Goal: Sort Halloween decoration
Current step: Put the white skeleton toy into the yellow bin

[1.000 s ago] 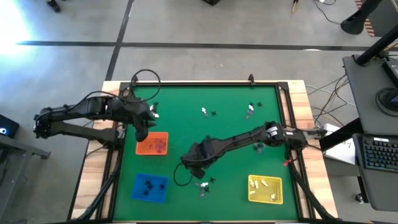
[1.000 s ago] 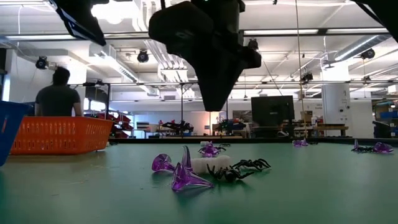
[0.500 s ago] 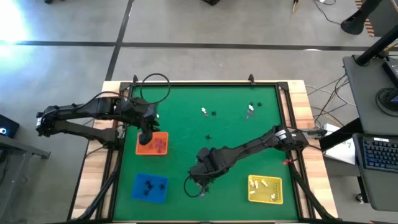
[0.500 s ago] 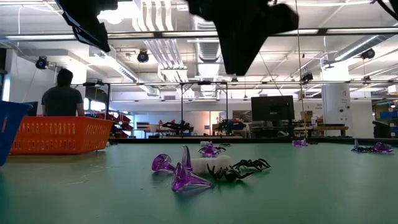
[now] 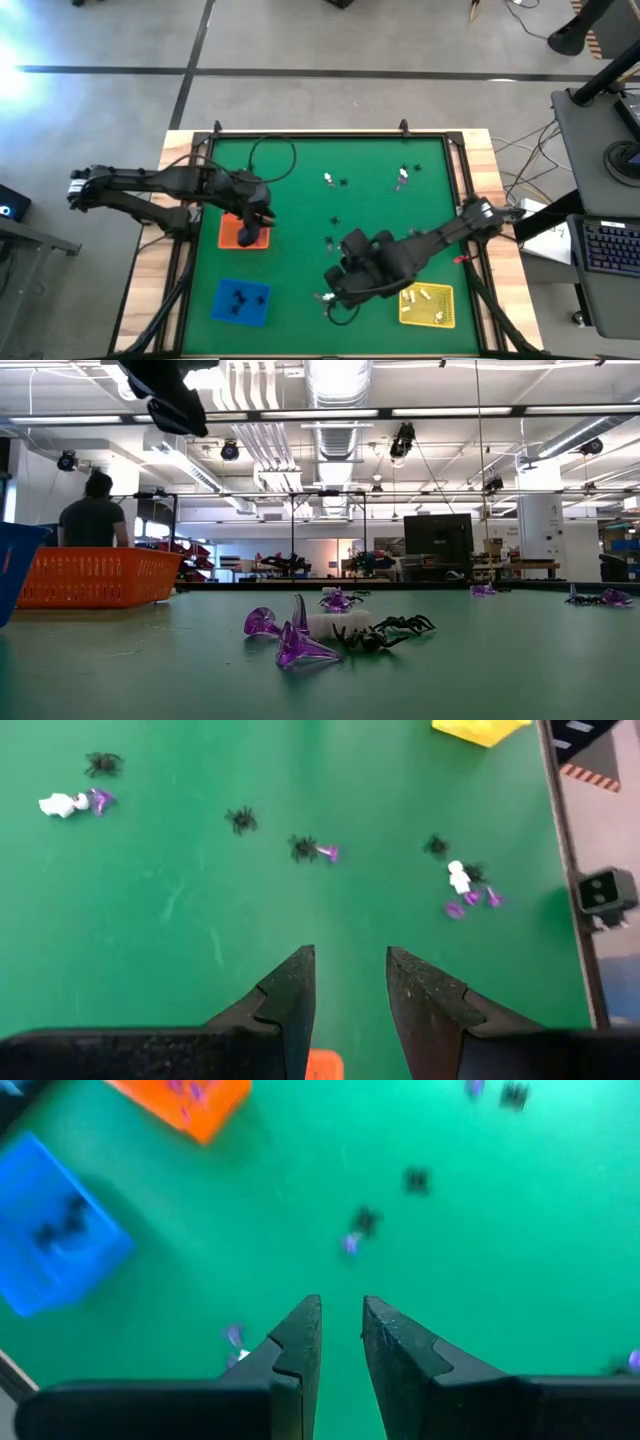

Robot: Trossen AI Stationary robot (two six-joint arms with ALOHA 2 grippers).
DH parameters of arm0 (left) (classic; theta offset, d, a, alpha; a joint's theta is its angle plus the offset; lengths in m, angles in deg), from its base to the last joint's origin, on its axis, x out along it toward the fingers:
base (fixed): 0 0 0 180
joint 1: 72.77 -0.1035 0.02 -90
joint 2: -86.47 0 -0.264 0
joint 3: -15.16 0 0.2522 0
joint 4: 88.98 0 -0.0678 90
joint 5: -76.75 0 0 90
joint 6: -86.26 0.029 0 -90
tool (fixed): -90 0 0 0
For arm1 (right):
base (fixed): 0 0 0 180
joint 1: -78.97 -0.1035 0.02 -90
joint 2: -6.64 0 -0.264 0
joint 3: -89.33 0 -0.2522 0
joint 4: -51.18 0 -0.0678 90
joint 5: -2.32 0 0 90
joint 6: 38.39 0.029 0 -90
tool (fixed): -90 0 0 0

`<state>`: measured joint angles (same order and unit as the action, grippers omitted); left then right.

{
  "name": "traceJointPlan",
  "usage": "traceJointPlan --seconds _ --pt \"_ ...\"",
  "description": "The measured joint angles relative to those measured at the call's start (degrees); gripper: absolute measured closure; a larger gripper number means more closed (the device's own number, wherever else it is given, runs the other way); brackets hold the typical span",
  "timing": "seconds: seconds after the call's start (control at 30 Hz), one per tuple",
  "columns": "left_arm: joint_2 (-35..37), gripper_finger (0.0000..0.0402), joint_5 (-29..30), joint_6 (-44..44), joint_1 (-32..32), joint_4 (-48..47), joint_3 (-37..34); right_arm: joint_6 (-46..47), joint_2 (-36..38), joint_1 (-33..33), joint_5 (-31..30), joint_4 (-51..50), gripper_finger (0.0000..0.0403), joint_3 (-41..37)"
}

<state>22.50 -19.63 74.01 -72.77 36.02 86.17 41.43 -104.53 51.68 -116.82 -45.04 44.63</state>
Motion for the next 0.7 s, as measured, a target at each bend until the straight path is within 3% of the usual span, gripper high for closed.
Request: traceJointPlan --seconds 0.17,0.43,0.7 --pt "-3.57 0.0295 2.09 -1.79 -0.03 4.31 -0.02 -4.14 3.08 -0.21 -4.1 -0.13 0.0335 0.0" --pt "-8.04 0.0295 2.43 -6.58 0.43 7.71 -0.04 -9.97 4.86 -0.21 -4.16 -6.22 0.0335 -0.02" --pt "-11.96 0.0295 2.43 -11.71 6.26 8.88 -0.07 -15.98 6.51 0.99 -4.11 -7.55 0.0335 -0.21"
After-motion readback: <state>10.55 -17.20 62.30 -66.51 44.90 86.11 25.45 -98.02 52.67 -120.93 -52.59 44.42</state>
